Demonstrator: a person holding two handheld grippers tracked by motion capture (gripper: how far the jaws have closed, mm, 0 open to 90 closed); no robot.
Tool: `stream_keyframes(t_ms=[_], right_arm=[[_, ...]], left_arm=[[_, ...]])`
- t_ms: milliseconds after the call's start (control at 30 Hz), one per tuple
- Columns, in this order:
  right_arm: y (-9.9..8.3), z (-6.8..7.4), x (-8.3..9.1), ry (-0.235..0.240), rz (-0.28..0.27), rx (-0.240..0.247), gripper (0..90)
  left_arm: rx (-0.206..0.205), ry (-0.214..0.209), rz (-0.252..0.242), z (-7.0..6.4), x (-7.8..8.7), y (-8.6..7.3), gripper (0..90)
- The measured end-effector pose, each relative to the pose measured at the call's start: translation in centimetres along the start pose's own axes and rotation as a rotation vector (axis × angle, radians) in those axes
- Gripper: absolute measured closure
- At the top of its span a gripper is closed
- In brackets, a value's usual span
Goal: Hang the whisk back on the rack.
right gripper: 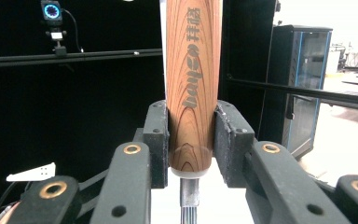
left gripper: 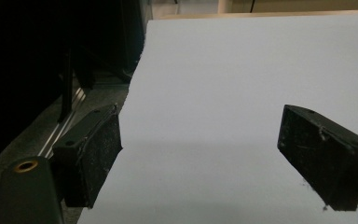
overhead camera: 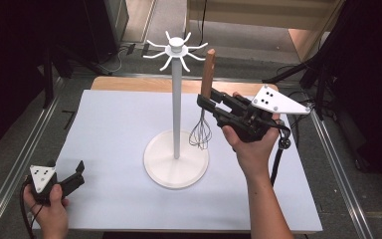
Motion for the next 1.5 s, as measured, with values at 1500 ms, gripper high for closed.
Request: stream_keyframes(t_ms=[1500], right_arm=[[-1.6, -0.8, -2.2, -0.013, -0.047, 0.042, 69.9]], left_arm=[[0.000, -0.005, 0.002, 0.0, 0.0, 0.0, 14.2]])
Point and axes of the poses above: each handheld gripper's, and its own axes: x roughly backward along the jaws, y roughly out of its top, z roughly to its left, the point moved 9 cm from there along -x, roughly forward along the jaws, and after that the axes turned 15 degrees about y, right-handed, at the moved point
